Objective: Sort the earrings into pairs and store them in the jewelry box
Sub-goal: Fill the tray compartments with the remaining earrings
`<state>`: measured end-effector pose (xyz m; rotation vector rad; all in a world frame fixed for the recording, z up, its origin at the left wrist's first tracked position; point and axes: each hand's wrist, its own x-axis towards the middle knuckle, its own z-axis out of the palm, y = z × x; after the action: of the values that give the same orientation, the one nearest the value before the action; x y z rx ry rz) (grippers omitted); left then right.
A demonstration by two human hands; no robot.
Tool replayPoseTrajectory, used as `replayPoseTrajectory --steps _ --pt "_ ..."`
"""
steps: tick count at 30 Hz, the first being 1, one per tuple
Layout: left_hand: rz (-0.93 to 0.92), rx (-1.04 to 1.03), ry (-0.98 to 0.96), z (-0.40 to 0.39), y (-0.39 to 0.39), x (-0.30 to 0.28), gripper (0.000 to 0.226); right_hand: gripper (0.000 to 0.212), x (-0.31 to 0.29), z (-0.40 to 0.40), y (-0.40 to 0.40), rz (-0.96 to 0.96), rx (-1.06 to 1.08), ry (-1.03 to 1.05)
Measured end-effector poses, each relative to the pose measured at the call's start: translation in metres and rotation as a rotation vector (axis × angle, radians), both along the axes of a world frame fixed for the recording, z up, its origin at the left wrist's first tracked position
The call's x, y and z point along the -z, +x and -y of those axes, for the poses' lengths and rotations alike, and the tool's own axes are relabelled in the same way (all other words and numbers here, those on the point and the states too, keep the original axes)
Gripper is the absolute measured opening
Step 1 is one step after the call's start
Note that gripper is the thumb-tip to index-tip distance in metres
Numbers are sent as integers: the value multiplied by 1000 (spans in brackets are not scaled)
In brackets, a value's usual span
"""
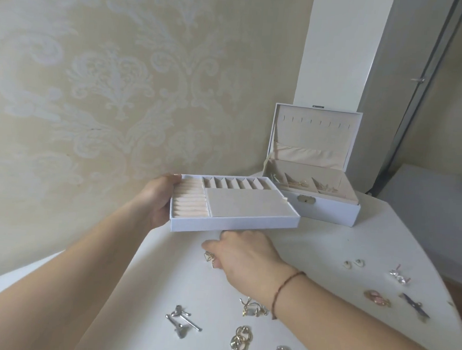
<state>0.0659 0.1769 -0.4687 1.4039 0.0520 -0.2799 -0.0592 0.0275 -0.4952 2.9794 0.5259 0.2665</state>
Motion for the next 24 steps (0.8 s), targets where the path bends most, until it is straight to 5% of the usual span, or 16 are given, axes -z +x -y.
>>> replayPoseTrajectory --steps 10,24 --pt "18 -9 -17 -1 -1 9 22 9 3 -10 -5 -110 -21 136" --pt "118 6 72 -10 -6 20 24 19 2 -18 -17 -139 -144 144"
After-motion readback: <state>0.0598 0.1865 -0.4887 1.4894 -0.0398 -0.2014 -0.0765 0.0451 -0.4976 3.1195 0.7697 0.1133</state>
